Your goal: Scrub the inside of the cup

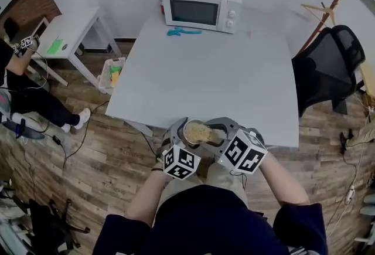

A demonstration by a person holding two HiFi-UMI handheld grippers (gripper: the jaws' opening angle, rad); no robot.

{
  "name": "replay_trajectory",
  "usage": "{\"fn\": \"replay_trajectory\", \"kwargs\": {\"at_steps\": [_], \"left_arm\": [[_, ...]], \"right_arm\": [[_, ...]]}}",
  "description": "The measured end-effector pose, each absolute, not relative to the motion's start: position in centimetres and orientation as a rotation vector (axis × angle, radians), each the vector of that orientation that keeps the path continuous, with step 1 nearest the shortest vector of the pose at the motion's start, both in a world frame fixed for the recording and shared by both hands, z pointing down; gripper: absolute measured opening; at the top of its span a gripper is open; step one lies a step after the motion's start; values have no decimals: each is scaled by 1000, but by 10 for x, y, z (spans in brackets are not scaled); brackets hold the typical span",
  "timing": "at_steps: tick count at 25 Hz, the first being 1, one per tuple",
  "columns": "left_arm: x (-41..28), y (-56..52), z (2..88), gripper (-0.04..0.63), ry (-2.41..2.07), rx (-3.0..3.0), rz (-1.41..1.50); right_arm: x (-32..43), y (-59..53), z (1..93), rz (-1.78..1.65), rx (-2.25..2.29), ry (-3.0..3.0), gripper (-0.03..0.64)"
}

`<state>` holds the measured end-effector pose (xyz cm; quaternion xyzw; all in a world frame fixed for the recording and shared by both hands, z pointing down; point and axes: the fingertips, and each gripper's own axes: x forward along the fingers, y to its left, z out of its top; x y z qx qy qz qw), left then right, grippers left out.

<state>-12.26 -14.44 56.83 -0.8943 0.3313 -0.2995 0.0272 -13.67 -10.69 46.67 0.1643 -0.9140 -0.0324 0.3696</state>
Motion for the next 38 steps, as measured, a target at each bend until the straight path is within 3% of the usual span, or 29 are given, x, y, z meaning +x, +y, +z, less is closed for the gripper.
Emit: {"fn": "replay_trajectory", "kwargs": {"at_steps": [10,20,38], "left_arm": [[-115,-129,564,433,923,-2638,-978],[-113,-124,564,432,938,-2619,-997],[-114,-137,576,432,1031,-2576,-1038]], "right_arm": [[-149,-99,503,-272,112,-2032,183],[-153,-95,517,-282,112,-2026,181],[-135,-123,530,767,731,-2106,181]]}}
